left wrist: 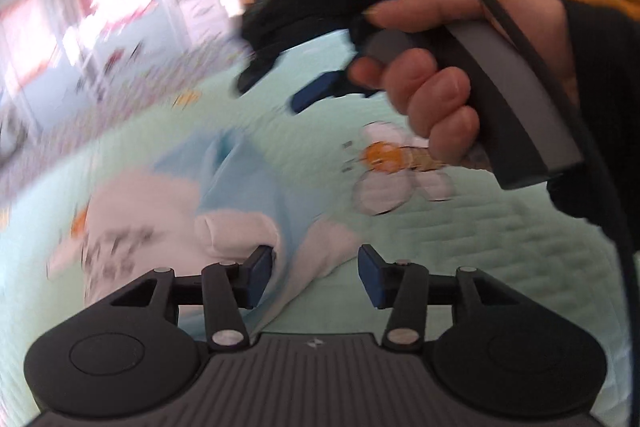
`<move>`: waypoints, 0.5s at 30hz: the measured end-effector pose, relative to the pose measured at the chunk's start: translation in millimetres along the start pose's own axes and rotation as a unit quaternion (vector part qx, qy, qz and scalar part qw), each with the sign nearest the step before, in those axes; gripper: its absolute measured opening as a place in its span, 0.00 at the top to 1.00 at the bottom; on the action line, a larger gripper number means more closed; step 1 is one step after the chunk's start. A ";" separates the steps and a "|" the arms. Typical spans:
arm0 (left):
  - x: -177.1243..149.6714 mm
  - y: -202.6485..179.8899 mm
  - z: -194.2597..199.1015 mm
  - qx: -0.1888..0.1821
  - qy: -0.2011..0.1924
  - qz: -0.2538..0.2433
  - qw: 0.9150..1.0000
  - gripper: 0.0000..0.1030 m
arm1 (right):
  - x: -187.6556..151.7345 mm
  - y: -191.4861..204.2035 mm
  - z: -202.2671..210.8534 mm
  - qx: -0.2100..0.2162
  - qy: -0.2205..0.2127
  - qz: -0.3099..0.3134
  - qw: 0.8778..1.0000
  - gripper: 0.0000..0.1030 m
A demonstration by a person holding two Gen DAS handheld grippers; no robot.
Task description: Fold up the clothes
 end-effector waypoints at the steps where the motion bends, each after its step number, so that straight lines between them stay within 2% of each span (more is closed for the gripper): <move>1: 0.5 -9.9 4.2 -0.002 -0.011 -0.030 0.999 0.51 | -3.8 4.0 7.6 0.001 0.000 0.016 1.000 0.51; 3: -1.2 -26.5 12.0 -0.009 -0.027 -0.081 0.996 0.51 | -10.2 11.6 21.6 0.002 0.001 0.044 0.999 0.50; 6: -11.0 -29.6 23.8 -0.034 -0.022 -0.090 0.995 0.51 | -19.6 20.5 42.5 0.002 -0.003 0.065 0.998 0.47; 8: -21.4 -20.9 31.8 -0.043 -0.015 -0.075 0.996 0.51 | -28.0 27.0 50.9 0.012 -0.003 0.075 0.997 0.44; 10: -33.8 -6.5 39.0 -0.042 -0.001 -0.049 0.998 0.51 | -41.2 40.4 49.8 0.004 -0.001 0.110 0.994 0.44; 15: -69.4 48.1 52.3 -0.008 0.042 0.034 0.999 0.51 | -79.8 76.3 28.4 -0.030 0.014 0.198 0.980 0.44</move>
Point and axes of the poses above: each gripper's, at about its wrist camera, not at the fingertips, and z roughly against the way its jaws point, y to its left, x to its top, the point moved 2 cm from there along -z, roughly the way its jaws point, and after that the axes turned 9 degrees about y, right-handed, at the moved point
